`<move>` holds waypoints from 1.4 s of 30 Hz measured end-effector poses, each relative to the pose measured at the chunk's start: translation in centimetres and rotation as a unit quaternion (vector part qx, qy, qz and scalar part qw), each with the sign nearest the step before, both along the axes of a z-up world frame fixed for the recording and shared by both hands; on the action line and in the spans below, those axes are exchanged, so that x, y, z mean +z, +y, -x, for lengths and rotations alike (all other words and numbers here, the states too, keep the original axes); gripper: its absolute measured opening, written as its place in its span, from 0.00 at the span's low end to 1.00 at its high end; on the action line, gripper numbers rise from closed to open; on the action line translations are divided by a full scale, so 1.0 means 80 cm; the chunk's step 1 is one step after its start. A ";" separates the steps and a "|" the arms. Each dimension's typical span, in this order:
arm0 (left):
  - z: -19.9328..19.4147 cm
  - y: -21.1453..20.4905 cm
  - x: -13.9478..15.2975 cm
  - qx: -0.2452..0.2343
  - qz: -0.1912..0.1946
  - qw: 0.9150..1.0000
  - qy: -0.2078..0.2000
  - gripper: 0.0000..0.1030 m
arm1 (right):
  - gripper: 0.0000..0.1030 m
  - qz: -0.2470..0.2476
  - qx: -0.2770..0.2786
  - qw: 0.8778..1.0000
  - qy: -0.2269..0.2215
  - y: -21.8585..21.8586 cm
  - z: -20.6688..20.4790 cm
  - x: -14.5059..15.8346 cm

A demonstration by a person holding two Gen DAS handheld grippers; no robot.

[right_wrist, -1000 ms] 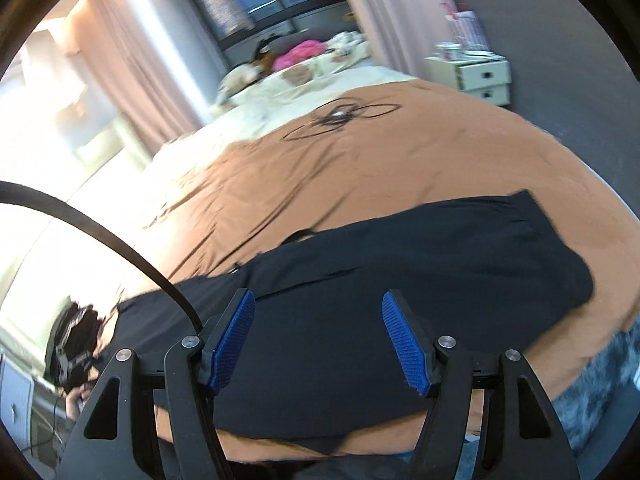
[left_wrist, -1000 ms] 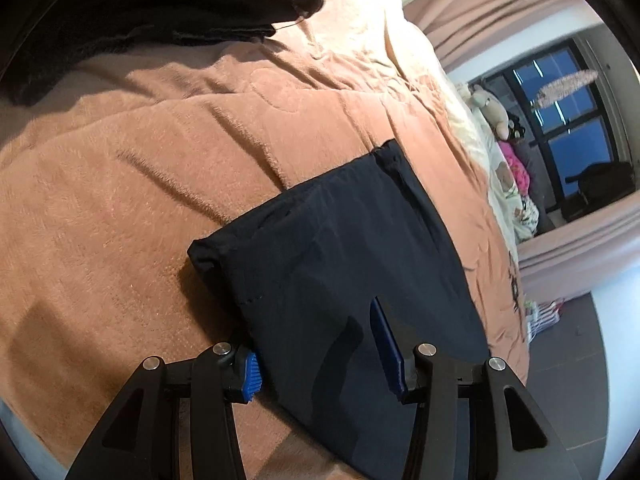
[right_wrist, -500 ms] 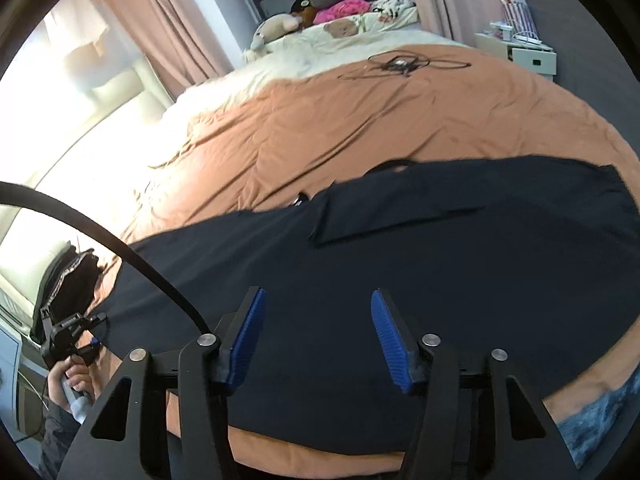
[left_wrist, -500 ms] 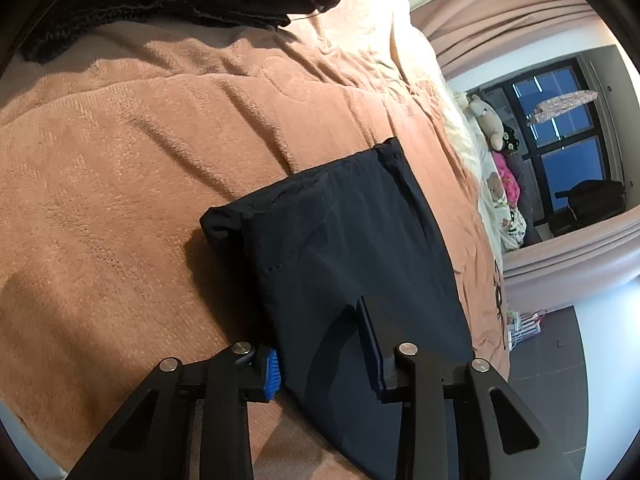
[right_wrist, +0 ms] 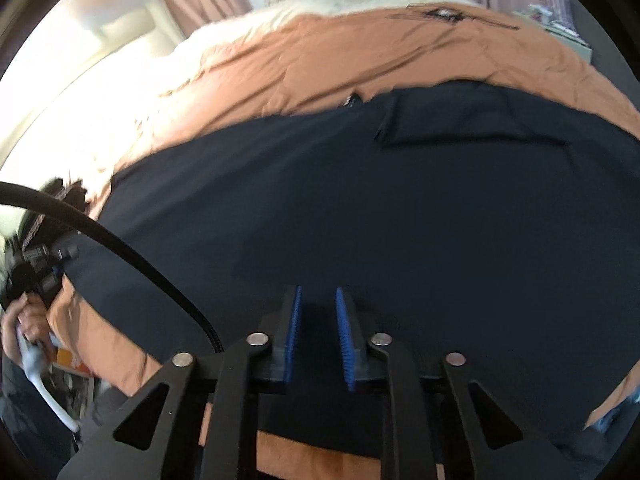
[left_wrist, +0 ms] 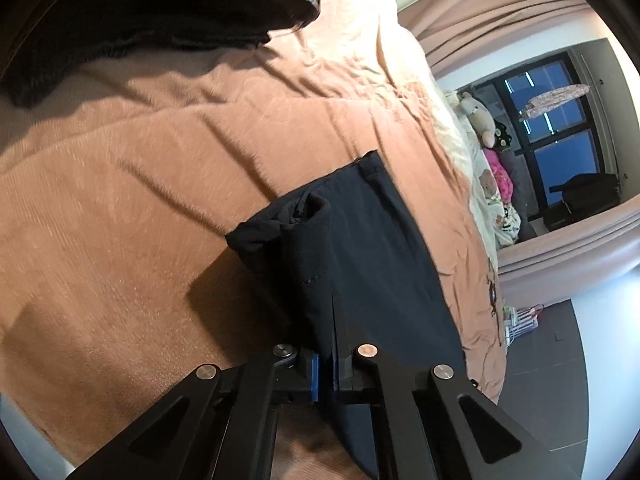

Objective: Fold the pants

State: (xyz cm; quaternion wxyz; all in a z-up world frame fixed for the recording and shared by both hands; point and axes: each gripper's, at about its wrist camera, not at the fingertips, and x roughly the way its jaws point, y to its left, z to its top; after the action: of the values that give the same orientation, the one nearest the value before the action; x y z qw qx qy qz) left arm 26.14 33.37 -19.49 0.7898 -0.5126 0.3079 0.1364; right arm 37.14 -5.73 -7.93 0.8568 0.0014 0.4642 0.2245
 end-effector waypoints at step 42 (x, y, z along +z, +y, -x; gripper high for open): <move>0.014 0.005 -0.019 0.034 0.032 0.999 0.015 0.02 | 0.07 0.096 -0.039 0.994 0.044 0.070 -0.206 -0.048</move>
State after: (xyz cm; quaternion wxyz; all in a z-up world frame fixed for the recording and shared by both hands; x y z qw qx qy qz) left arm 24.99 33.80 -21.01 0.7630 -0.5462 0.3059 0.1609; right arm 53.60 -0.09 -11.76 0.8400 -0.0530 0.5202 0.1450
